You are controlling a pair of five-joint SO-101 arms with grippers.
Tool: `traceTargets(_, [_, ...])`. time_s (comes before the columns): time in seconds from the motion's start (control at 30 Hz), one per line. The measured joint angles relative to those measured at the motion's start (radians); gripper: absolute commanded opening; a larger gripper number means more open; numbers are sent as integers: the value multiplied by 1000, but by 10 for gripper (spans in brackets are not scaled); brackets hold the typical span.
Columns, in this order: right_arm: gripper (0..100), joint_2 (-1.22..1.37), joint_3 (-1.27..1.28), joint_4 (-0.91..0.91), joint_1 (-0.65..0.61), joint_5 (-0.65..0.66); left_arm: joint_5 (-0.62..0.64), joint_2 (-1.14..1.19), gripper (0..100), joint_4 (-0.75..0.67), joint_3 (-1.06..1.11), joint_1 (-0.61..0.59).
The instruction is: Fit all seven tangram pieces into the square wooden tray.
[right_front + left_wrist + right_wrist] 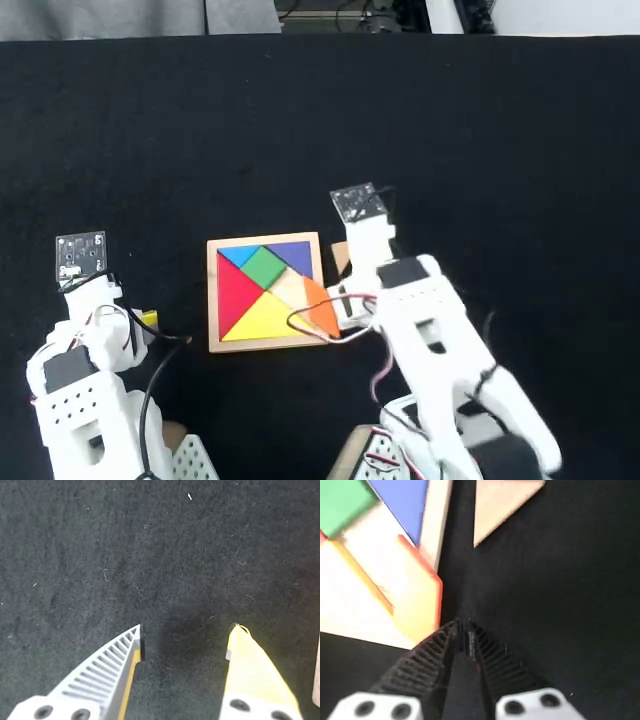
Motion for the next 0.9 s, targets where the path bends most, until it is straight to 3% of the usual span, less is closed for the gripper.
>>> traceTargets(0.23, [11,167,-57,-8,0,2,0,0,270,0,0,0])
traceTargets(0.57, [11,175,-58,-32,-89,-25,0,0,270,0,0,0])
traceTargets(0.9, [11,175,-81,-55,-100,-71,0,0,270,0,0,0])
